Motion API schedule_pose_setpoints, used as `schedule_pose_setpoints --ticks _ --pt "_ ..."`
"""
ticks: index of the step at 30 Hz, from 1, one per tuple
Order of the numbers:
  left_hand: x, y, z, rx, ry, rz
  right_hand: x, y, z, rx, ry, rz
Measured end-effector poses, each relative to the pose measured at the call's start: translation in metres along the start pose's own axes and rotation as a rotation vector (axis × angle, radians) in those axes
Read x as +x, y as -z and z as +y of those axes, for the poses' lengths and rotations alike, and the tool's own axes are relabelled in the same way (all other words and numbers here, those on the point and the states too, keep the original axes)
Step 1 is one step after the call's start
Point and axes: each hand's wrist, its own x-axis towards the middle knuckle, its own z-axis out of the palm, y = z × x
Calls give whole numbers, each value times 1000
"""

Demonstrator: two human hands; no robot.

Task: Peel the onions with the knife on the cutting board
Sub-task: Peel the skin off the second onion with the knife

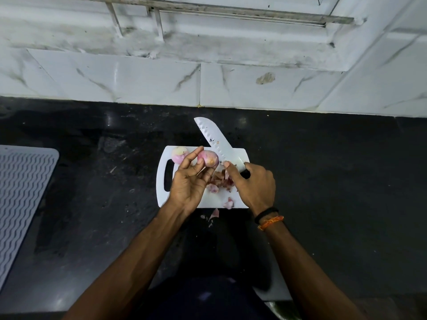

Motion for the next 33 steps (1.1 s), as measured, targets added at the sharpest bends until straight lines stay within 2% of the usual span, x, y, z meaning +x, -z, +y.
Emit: schedule_pose_setpoints --ticks 13,19,25,28,30,33 --pt "0 7 -2 30 22 -29 -1 -7 -6 -22 91 29" --pt "-3 3 -5 73 27 -31 1 -6 -11 -71 69 69" --pt "1 3 -8 4 29 25 0 -8 -11 -48 134 17" --pt "6 4 -6 1 9 -6 -5 -12 -10 -63 187 -48" --pt "6 2 -5 19 10 -36 -7 -14 -7 -65 205 -44" --pt "5 3 -4 -33 33 6 -4 -12 -2 25 151 -6"
